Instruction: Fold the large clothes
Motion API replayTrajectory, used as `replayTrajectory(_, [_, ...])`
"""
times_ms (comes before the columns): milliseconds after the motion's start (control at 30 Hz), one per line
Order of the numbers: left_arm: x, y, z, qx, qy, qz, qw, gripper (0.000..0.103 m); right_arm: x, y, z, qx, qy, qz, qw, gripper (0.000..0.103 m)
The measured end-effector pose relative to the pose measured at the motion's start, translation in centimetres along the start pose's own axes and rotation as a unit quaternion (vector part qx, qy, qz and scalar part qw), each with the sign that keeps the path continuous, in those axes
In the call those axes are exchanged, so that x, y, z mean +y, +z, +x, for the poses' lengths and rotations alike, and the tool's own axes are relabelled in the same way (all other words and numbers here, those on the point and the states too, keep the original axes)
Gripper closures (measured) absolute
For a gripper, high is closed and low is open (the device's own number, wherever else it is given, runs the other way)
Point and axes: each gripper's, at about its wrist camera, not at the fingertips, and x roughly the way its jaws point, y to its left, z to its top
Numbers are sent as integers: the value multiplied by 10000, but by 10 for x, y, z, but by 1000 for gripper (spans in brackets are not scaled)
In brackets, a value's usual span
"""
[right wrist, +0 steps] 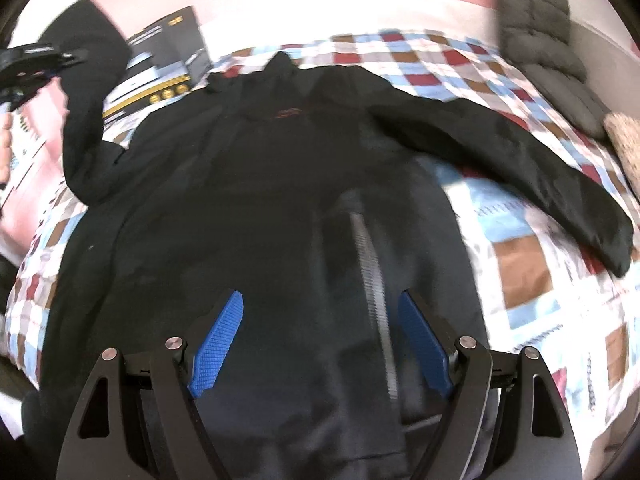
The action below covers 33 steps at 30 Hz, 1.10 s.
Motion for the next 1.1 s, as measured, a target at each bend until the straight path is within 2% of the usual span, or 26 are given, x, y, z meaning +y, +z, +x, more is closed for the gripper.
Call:
replayTrajectory(200, [-64, -55, 91, 985, -397, 320, 9938, 90, -28, -6, 12, 143, -42, 195, 9997, 23])
replayTrajectory(300, [-80, -81, 122, 1377, -637, 315, 9879, 79, -36, -8, 20, 241, -17, 271, 9993, 23])
replayTrajectory(400, [-93, -98, 134, 1697, -737, 367, 9821, 70, -40, -12, 24, 309, -17, 335, 9990, 23])
replayTrajectory(467, [-95, -101, 132, 1762, -928, 276, 9796, 49, -41, -11, 25, 314, -12, 373, 9988, 23])
replayTrajectory(500, [-93, -100, 126, 1760, -1180, 132, 9772, 23, -41, -11, 24, 306, -9, 378, 9988, 23])
replayTrajectory(533, [-91, -99, 119, 1733, -1356, 26, 9755, 16, -40, -10, 24, 300, -4, 386, 9988, 23])
replayTrajectory(700, [-75, -84, 68, 1363, -1635, -138, 9770, 16, -34, 1, 17, 208, 78, 366, 9991, 23])
replayTrajectory(800, [-35, -71, 46, 1015, -1354, -251, 9853, 16, -29, 11, 17, 168, 144, 321, 9992, 23])
replayTrajectory(867, [0, -64, 42, 869, -937, -376, 9911, 20, -23, 19, 19, 143, 162, 259, 9994, 23])
replayTrajectory(933, [38, -58, 43, 809, -419, -491, 9946, 48, -17, 31, 25, 121, 214, 181, 9995, 23])
replayTrajectory(967, [58, -57, 47, 851, -95, -552, 9948, 56, -12, 39, 28, 76, 265, 146, 9995, 24])
replayTrajectory(1000, [75, -56, 50, 874, 119, -625, 9941, 69, -6, 47, 31, 19, 335, 103, 9994, 31])
replayTrajectory(1033, [92, -57, 55, 914, 324, -708, 9928, 74, 0, 56, 35, -30, 416, 51, 9991, 39])
replayTrajectory(1067, [104, -59, 59, 960, 454, -760, 9914, 75, 8, 68, 41, -73, 482, -20, 9988, 48])
replayTrajectory(1100, [115, -62, 64, 996, 540, -805, 9903, 75, 17, 81, 49, -127, 569, -93, 9983, 49])
